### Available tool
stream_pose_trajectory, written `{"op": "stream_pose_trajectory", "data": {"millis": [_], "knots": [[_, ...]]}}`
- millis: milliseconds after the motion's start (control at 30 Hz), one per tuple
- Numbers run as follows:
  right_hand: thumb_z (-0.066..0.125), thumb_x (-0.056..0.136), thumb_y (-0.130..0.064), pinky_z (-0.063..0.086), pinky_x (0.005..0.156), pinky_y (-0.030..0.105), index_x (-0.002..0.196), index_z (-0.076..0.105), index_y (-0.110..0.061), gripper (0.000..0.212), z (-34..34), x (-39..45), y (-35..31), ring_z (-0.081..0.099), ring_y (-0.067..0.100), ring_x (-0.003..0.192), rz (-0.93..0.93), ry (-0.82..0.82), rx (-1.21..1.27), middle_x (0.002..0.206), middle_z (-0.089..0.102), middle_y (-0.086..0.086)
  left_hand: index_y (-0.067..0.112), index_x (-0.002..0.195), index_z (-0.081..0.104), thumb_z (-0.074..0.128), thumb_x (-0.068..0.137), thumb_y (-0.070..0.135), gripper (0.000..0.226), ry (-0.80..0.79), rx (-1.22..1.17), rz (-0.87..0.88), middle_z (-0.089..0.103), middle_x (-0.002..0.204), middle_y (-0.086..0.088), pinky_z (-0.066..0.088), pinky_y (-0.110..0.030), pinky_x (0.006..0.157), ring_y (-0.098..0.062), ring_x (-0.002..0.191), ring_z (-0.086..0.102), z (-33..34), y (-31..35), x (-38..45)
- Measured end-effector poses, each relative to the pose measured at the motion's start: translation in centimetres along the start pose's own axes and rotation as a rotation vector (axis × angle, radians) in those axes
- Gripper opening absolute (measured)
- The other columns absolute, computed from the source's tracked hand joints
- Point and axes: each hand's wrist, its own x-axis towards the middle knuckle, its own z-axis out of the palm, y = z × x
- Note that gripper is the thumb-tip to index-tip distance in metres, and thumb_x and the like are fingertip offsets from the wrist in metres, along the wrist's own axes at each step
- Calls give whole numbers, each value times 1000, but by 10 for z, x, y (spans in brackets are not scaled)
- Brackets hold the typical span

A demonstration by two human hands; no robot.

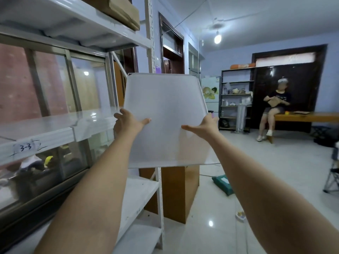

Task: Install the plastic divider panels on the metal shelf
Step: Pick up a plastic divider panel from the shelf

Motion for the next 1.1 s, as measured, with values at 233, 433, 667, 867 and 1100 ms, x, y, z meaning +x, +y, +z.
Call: {"op": "stream_pose_trajectory", "data": {"millis": [233, 433, 667, 867, 1100], "knots": [[78, 59, -67, 47, 95, 48, 141, 24, -2, 117, 13, 82, 11, 46, 34, 119, 32, 0, -76, 142, 25, 19, 1, 148, 14, 70, 72, 60, 111, 28, -80, -10, 28, 147, -23, 39, -44, 101, -38, 132, 36, 53, 22, 68], [78, 61, -65, 50, 91, 45, 141, 23, -1, 116, 36, 129, 30, 48, 34, 116, 37, 30, -74, 141, 26, 20, 1, 146, 18, 69, 73, 61, 108, 6, -85, -21, 30, 145, -21, 41, -45, 97, -38, 130, 39, 98, 30, 108], [82, 58, -61, 44, 99, 46, 137, 27, 0, 114, 60, 181, 60, 41, 35, 124, 11, 66, -61, 137, 30, 20, 0, 146, 19, 67, 74, 60, 105, -2, -99, -35, 31, 142, -23, 45, -44, 89, -39, 125, 43, 158, 35, 138], [83, 58, -59, 44, 99, 43, 136, 29, -1, 110, 83, 234, 71, 41, 35, 124, -71, 24, -17, 136, 32, 20, -1, 145, 20, 68, 76, 57, 102, 41, -120, -140, 29, 142, -22, 40, -45, 98, -41, 127, 40, 193, 41, 170], [82, 67, -51, 43, 94, 40, 136, 30, -5, 98, 96, 313, 70, 46, 34, 121, -192, -12, 95, 135, 33, 16, -3, 142, 24, 61, 84, 50, 87, 215, -96, -181, 32, 141, -24, 40, -47, 95, -42, 124, 43, 224, 64, 220]]}}
